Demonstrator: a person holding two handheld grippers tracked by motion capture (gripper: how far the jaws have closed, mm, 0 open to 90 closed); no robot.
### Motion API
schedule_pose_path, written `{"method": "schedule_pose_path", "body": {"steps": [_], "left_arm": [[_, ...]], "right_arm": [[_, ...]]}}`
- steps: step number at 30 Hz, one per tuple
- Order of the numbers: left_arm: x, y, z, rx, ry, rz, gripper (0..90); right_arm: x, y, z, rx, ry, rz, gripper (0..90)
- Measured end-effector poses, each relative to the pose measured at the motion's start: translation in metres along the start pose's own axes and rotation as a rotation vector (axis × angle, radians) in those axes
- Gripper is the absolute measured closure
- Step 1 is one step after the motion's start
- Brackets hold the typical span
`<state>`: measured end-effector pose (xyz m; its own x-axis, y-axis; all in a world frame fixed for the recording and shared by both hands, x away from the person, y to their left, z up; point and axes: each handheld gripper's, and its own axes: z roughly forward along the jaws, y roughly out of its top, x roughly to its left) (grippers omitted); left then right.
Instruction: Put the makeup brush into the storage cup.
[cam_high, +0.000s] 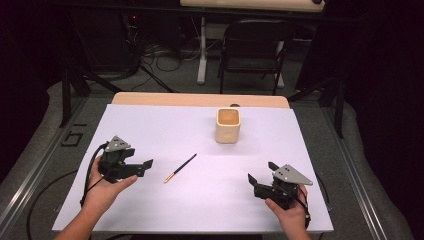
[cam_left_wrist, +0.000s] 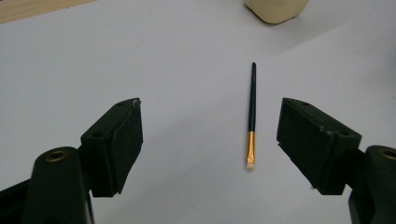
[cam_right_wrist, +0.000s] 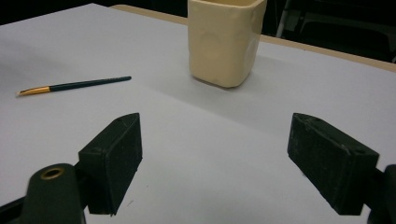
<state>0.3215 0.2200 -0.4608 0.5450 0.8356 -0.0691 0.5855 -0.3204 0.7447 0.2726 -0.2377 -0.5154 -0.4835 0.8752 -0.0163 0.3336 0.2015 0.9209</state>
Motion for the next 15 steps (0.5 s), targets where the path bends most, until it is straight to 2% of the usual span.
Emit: {"method": "schedule_pose_path", "body": {"steps": [5,15], "left_arm": [[0.001,0.008,0.000,0.028,0.020,0.013,22.8],[0.001,0.025,0.002,0.064,0.029,0.043,22.8]], "right_arm": [[0.000,0.000,0.000,-0.003,-0.001,0.001,17.8],[0.000,-0.001,0.000,-0.004,-0.005,0.000,17.8]]}}
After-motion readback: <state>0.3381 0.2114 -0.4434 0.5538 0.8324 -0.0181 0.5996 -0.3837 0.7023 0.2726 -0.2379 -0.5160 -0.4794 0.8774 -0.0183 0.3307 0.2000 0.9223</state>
